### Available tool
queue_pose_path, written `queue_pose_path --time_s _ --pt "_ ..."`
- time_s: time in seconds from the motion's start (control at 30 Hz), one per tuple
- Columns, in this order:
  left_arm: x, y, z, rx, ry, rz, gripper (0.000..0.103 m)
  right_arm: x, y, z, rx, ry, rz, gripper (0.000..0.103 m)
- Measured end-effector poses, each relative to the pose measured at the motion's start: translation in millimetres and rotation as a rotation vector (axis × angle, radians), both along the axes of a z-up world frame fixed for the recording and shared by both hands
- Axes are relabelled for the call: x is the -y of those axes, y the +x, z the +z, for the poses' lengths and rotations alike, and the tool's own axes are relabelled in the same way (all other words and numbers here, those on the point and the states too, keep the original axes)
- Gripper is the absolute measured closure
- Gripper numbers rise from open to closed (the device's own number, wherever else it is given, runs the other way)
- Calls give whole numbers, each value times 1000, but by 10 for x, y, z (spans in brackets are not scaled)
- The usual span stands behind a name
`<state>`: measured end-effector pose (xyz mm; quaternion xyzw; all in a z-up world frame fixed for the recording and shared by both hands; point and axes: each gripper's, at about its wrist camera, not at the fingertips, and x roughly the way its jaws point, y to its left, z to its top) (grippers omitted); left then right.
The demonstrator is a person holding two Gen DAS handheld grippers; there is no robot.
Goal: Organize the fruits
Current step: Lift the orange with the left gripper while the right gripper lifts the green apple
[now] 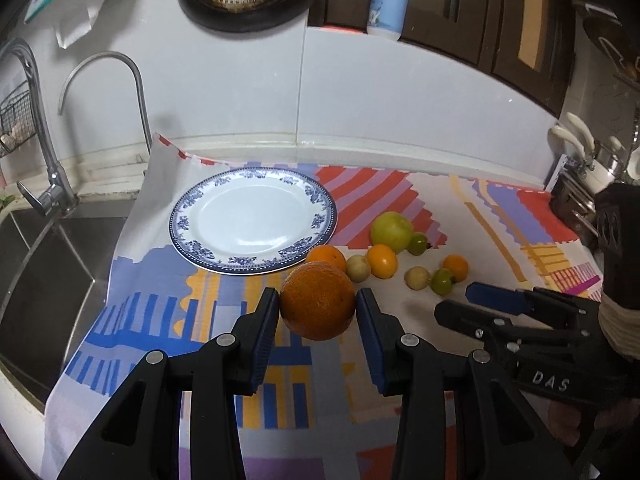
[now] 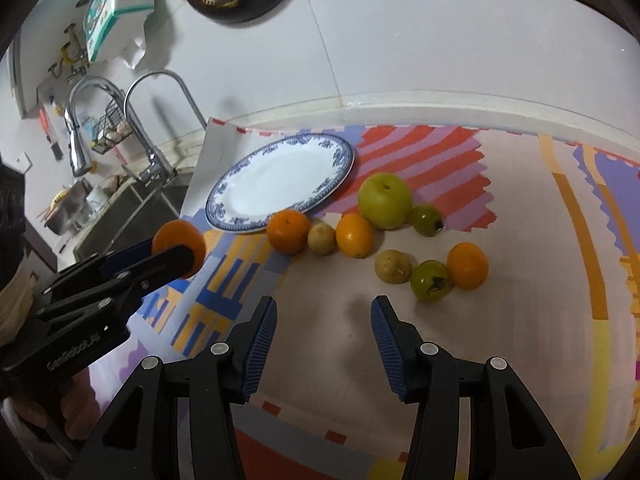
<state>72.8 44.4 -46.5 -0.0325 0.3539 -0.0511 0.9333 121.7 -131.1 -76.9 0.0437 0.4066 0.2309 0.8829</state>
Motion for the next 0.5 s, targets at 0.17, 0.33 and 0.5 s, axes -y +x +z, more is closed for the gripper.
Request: queue_pose_path --time_s 0.17,0.33,0.5 --pt "52 -263 124 25 1 -34 63 7 -263 233 16 -43 6 49" --pt "145 -482 157 40 15 -71 63 45 -584 332 23 -104 0 38" --pt "244 -617 106 29 51 -92 63 122 -782 231 -38 -128 6 38"
